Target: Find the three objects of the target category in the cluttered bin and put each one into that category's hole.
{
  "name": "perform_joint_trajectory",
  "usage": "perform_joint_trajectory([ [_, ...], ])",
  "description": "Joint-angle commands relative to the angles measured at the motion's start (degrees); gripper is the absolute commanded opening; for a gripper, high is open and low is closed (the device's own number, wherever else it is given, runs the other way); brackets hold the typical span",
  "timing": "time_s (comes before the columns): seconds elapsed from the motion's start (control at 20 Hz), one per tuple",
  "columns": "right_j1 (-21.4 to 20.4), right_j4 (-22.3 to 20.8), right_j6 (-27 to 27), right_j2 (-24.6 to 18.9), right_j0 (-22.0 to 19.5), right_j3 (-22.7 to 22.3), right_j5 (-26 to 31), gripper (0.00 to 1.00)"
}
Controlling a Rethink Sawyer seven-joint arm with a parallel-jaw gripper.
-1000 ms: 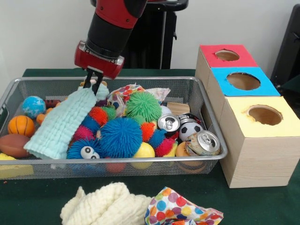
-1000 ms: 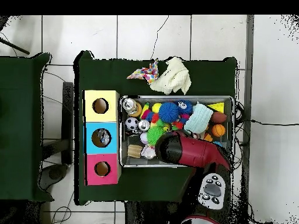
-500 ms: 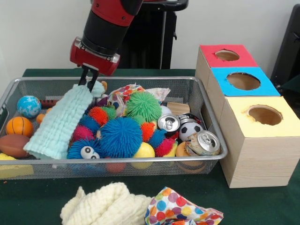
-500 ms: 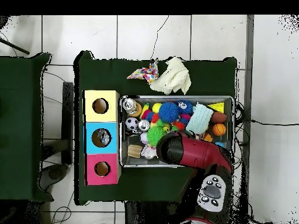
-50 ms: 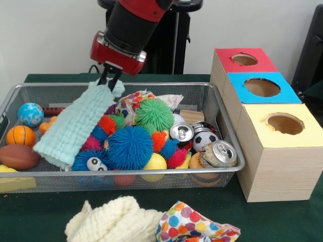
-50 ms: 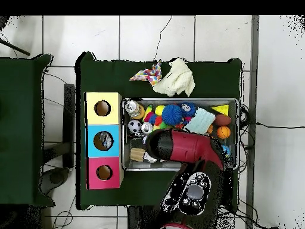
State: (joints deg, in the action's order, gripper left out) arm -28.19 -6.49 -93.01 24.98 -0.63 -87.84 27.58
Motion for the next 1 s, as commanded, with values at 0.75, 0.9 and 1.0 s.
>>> perform_joint_trajectory([
  [0.75, 3.05, 2.81, -8.18, -13.30, -0.30, 4.08, -5.53, 0.00],
  [0.9, 4.69, 4.14, -10.67, -13.22, 1.12, 5.86, -5.80, 0.00],
  [1.0, 5.75, 6.03, -13.10, -12.17, 2.36, 7.30, -4.15, 0.00],
])
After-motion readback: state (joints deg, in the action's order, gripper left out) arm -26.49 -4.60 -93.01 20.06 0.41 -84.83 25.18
